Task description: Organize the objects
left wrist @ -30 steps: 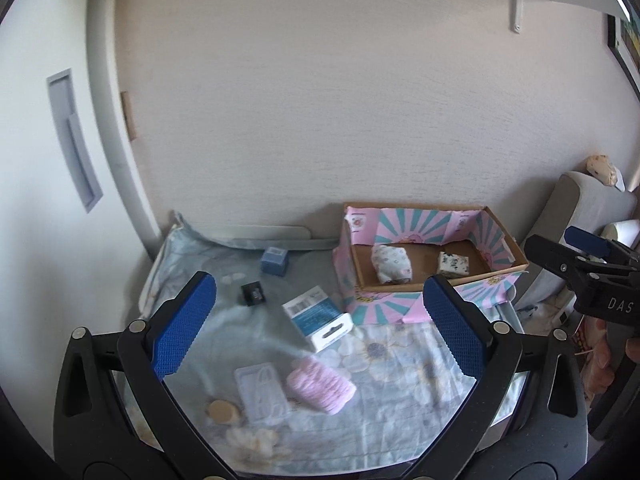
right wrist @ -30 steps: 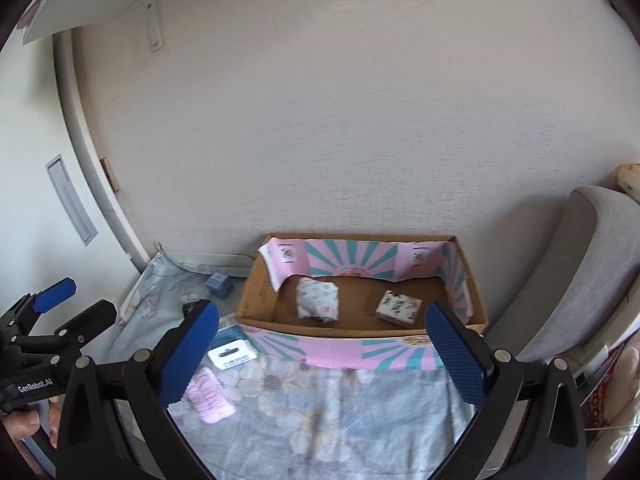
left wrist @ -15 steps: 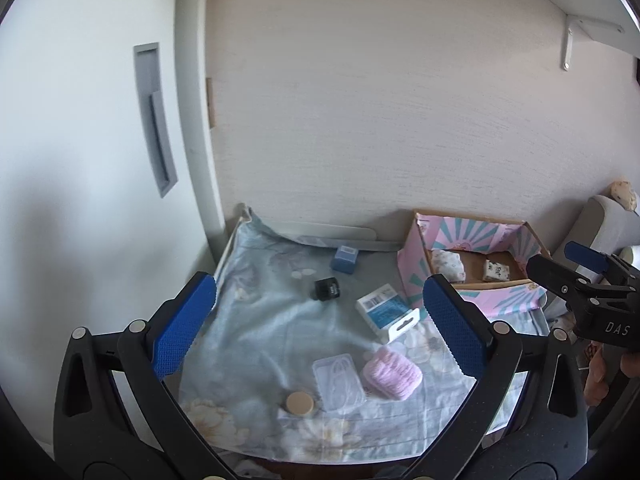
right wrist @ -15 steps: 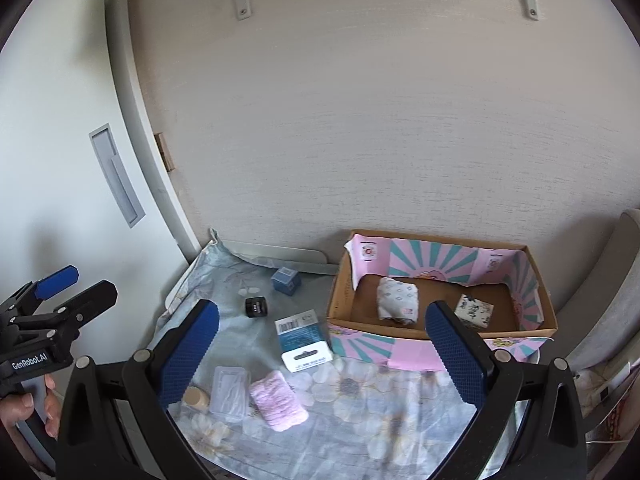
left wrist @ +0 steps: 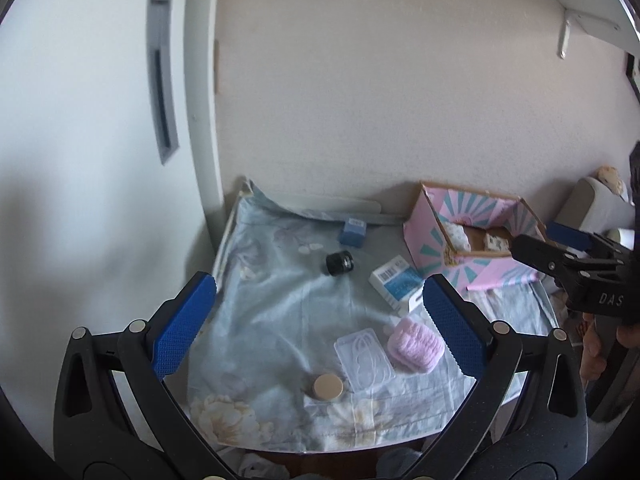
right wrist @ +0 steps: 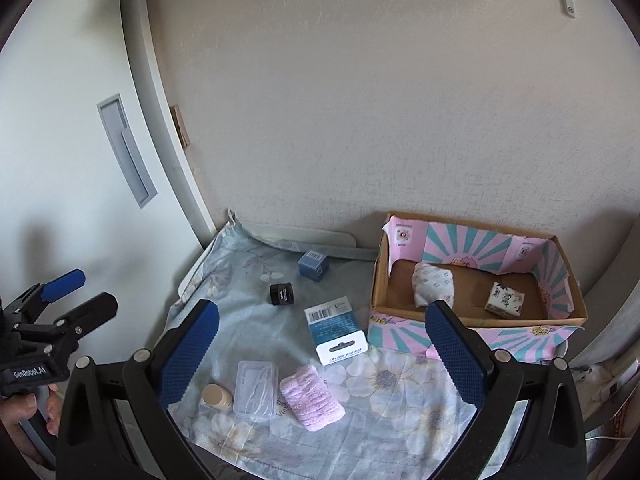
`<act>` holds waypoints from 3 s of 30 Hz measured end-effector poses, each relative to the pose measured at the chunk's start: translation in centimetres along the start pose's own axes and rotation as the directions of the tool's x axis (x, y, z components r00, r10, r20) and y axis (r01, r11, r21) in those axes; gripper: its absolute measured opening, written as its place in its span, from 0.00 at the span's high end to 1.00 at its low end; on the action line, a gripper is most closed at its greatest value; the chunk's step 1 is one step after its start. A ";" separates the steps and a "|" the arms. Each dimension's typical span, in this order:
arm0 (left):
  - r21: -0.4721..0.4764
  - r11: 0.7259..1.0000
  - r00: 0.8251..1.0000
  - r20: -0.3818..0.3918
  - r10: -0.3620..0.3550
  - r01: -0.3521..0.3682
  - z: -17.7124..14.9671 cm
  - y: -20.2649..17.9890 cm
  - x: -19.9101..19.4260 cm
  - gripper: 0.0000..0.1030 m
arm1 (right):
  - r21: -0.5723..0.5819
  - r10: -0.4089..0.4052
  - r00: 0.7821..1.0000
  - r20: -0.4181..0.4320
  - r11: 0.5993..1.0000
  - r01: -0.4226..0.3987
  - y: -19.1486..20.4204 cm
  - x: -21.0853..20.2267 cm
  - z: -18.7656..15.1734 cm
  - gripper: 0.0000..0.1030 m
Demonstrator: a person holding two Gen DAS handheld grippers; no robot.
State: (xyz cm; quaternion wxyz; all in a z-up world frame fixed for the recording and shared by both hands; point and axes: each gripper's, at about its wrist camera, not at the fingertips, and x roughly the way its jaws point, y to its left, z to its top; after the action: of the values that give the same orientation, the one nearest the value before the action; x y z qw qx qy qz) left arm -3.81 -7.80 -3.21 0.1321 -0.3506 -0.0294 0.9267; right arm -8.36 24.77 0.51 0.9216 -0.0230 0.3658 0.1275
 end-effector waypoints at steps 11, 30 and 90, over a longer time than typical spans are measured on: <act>0.112 0.987 0.989 -0.107 -0.105 0.117 -6.8 0.5 5.9 0.12 | -0.048 0.021 0.995 -0.093 0.999 -0.025 0.8 5.7 -4.6 0.00; 0.240 0.955 0.982 -0.106 -0.154 0.176 -14.5 -0.1 11.3 0.48 | -0.360 0.190 0.961 -0.201 0.898 -0.253 0.9 12.4 -11.7 0.25; 0.172 0.971 0.986 -0.041 -0.163 0.168 4.8 -14.4 5.4 0.70 | -0.092 0.050 0.999 -0.002 0.994 -0.050 -11.7 -2.8 3.9 0.57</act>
State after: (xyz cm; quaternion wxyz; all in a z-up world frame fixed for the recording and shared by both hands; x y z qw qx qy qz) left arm -7.62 7.65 -0.92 0.2396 -0.3462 0.0245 0.9067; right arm -4.80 13.39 4.64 0.9161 -0.0564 0.3600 0.1675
